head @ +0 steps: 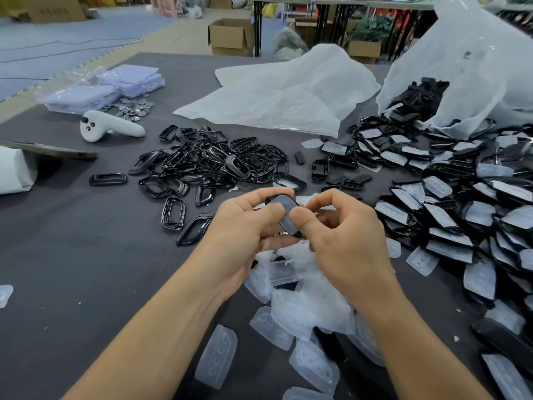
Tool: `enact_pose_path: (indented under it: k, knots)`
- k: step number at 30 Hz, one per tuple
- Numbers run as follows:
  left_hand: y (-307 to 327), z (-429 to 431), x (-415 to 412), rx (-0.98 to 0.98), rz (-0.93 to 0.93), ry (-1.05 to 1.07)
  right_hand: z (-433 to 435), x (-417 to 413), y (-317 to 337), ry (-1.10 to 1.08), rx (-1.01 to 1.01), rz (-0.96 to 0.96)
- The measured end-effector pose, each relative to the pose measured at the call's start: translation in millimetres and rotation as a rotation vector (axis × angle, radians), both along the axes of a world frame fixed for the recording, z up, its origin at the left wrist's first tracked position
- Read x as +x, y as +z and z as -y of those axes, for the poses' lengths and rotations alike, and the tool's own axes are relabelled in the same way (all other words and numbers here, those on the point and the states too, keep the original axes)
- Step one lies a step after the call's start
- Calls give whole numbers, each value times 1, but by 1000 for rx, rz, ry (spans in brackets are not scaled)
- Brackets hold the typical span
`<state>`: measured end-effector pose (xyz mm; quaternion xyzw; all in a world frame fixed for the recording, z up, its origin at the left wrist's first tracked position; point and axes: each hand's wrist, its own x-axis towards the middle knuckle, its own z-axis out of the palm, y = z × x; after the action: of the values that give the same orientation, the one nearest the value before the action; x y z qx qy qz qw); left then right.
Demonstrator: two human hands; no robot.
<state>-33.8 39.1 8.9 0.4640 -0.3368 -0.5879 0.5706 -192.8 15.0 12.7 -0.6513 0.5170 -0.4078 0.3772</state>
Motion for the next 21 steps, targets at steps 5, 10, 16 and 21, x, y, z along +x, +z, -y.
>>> enact_pose_path:
  k: [5,10,16,21]
  knots:
    - [0,0,4,-2,8,-39,4,2,-2,32,55,102]
    - [5,-1,13,27,83,-47,7,-1,-2,63,103,180]
    - [5,0,9,65,165,23,7,-1,-2,88,124,217]
    - [5,-1,6,53,146,49,7,1,-3,81,155,297]
